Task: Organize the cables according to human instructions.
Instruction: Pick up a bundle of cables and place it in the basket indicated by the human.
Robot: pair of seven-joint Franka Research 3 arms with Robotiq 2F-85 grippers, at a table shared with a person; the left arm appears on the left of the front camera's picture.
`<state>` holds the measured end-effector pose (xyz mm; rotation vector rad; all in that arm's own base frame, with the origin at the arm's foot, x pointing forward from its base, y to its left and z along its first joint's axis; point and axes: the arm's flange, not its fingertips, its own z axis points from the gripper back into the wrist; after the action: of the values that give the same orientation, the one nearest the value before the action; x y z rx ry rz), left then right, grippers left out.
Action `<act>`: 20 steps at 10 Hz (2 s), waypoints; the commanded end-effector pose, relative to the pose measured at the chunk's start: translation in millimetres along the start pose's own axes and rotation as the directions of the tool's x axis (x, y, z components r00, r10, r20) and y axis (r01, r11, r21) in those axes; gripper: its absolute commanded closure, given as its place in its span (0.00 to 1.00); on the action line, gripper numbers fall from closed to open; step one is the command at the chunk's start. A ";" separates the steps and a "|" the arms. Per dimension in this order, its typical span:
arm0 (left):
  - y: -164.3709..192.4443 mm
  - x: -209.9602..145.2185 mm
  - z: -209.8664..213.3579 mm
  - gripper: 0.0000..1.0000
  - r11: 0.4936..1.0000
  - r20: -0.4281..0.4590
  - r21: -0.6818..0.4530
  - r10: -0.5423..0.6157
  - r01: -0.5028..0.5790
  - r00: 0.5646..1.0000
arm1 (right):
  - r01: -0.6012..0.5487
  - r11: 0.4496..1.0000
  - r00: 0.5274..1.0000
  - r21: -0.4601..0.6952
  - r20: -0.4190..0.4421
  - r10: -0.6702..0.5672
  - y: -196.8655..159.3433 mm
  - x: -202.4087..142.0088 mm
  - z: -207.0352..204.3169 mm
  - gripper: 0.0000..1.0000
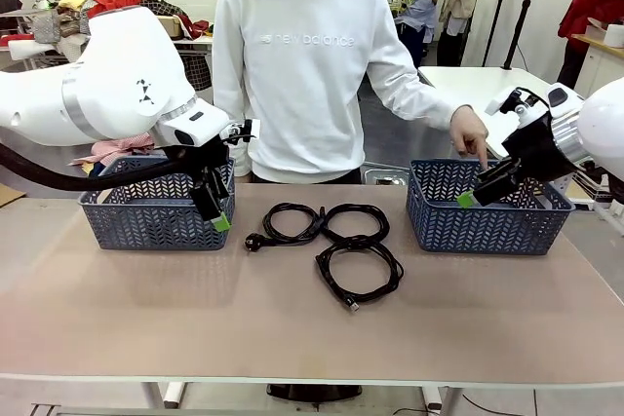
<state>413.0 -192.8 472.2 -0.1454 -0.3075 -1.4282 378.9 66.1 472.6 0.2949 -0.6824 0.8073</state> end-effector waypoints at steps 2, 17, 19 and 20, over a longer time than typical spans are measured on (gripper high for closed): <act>-0.4 0.4 0.4 0.00 1.000 0.005 -0.001 0.003 -0.003 1.000 | 0.001 1.000 1.000 0.009 0.006 -0.001 -1.5 -0.6 -0.4 0.00; -0.4 0.4 0.4 0.00 1.000 0.005 -0.001 0.003 -0.003 1.000 | -0.041 0.999 0.955 -0.013 -0.293 0.035 58.9 78.4 -76.7 0.00; -0.4 0.4 0.4 0.00 1.000 0.005 -0.001 0.003 -0.003 1.000 | -0.049 0.998 0.942 -0.028 -0.334 0.037 75.5 90.3 -101.4 0.00; -0.4 0.4 0.4 0.00 1.000 0.005 -0.001 0.003 -0.003 1.000 | -0.053 0.998 0.934 -0.030 -0.356 0.039 81.5 93.6 -111.9 0.00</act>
<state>413.1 -193.6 473.1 -0.1450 -0.3095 -1.4297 407.7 219.4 444.3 0.1275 -0.3951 0.8851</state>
